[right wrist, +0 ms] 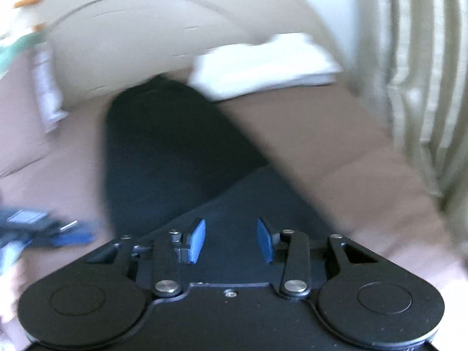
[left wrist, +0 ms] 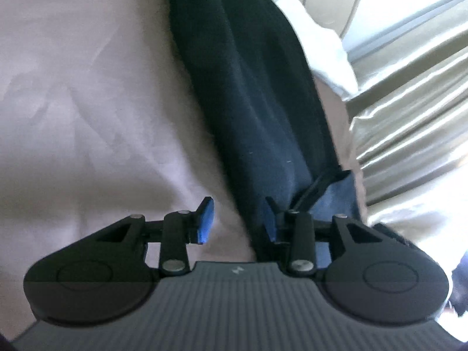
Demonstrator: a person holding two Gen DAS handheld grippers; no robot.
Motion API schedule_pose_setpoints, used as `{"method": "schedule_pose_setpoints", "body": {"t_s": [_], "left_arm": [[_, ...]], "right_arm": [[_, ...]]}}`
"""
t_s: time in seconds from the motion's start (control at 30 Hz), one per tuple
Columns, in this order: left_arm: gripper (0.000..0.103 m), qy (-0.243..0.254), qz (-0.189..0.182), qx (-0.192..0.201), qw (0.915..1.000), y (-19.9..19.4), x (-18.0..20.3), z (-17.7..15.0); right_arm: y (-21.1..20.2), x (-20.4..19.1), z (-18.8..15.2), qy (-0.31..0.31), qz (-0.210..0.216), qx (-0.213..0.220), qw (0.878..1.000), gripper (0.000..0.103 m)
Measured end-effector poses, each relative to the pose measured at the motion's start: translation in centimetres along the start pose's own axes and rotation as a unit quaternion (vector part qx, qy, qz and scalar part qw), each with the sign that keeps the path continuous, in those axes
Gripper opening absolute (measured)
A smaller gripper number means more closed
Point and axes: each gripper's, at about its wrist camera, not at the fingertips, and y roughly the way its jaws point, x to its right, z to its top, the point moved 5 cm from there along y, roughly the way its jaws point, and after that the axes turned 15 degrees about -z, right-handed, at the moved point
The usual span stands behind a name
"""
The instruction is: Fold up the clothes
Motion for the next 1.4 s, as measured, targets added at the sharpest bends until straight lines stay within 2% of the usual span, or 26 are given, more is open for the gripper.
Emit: {"method": "schedule_pose_setpoints", "body": {"t_s": [0.07,0.13,0.17,0.23,0.3,0.33,0.4,0.47,0.6,0.73,0.77,0.8,0.9,0.93,1.0,1.07,1.13,1.17,1.2,1.23,1.3,1.33,1.4], "left_arm": [[0.036,0.002,0.015,-0.014,0.9998,0.4,-0.2,-0.2],[0.044,0.001,0.032,-0.032,0.999,1.3,-0.4,-0.4],[0.046,0.001,0.04,-0.041,0.9984,1.7,-0.5,-0.5],[0.046,0.002,0.042,-0.05,0.9978,2.0,-0.6,-0.3],[0.048,-0.003,0.033,-0.044,0.9985,1.8,-0.2,1.3],[0.05,-0.004,0.031,-0.034,0.9989,1.6,-0.1,2.6],[0.06,-0.002,0.03,-0.014,0.9994,1.1,0.2,5.2],[0.064,0.023,0.055,0.003,0.9982,1.0,0.2,8.4],[0.064,0.072,0.096,0.021,0.9925,2.1,-1.2,14.8],[0.065,0.084,0.083,0.04,0.9922,3.5,-3.4,20.0],[0.07,0.082,0.079,0.048,0.9923,3.8,-3.9,21.1],[0.076,0.077,0.073,0.053,0.993,4.1,-4.5,22.1],[0.079,0.042,0.043,0.048,0.997,5.3,-6.4,24.3],[0.079,0.028,0.033,0.045,0.998,5.8,-7.0,24.9],[0.094,0.01,0.009,0.05,0.9987,7.0,-7.7,25.3],[0.099,0.0,-0.006,0.059,0.9982,7.9,-8.1,25.7],[0.101,0.004,0.013,0.064,0.9978,8.6,-7.5,26.2],[0.098,0.02,0.034,0.062,0.9973,9.2,-6.9,26.2],[0.074,0.047,0.058,0.058,0.9955,9.7,-6.3,26.1],[0.066,0.076,0.075,0.059,0.9926,9.8,-5.5,25.9],[0.038,0.136,0.084,0.075,0.9843,9.0,-3.1,25.0],[0.032,0.166,0.089,0.083,0.9786,8.6,-1.9,24.5],[0.03,0.215,0.103,0.101,0.966,7.3,1.0,23.3]], "right_arm": [[0.0,-3.3,-2.5,-0.027,0.021,-0.005,0.999,0.049],[2.0,-5.7,-5.6,-0.052,0.025,-0.045,0.997,0.05],[3.6,-6.7,-6.9,-0.077,0.006,-0.058,0.995,0.05],[3.6,-8.3,-7.5,-0.127,-0.022,-0.034,0.991,0.055],[2.7,-8.9,-6.2,-0.141,-0.022,-0.037,0.989,0.055],[1.9,-9.0,-5.0,-0.138,-0.018,-0.018,0.99,0.055],[0.6,-9.2,-2.4,-0.12,-0.005,0.018,0.993,0.056],[0.7,-9.2,-0.4,-0.082,0.008,0.022,0.996,0.057],[2.9,-9.6,1.4,-0.021,0.021,0.013,0.999,0.057],[4.3,-9.3,1.7,-0.025,0.017,0.0,1.0,0.057],[4.5,-9.0,1.9,-0.03,0.012,-0.003,0.999,0.057],[4.6,-8.7,2.0,-0.035,0.007,-0.007,0.999,0.057],[4.7,-7.3,1.9,-0.037,-0.01,-0.016,0.999,0.057],[4.7,-6.8,1.9,-0.035,-0.015,-0.02,0.999,0.057],[5.6,-5.8,2.3,-0.027,-0.022,-0.026,0.999,0.057],[6.1,-5.0,2.4,-0.015,-0.03,-0.032,0.999,0.057],[6.3,-4.2,2.5,-0.001,-0.039,-0.037,0.999,0.057],[6.4,-4.0,2.5,0.005,-0.046,-0.039,0.998,0.057],[6.4,-3.7,2.5,0.01,-0.052,-0.041,0.998,0.057],[6.2,-3.6,2.5,0.013,-0.055,-0.04,0.998,0.057],[5.5,-3.3,2.4,0.017,-0.059,-0.037,0.997,0.057],[4.9,-3.1,2.3,0.017,-0.06,-0.035,0.997,0.057],[4.2,-2.2,2.4,0.032,-0.056,-0.033,0.997,0.057]]}}
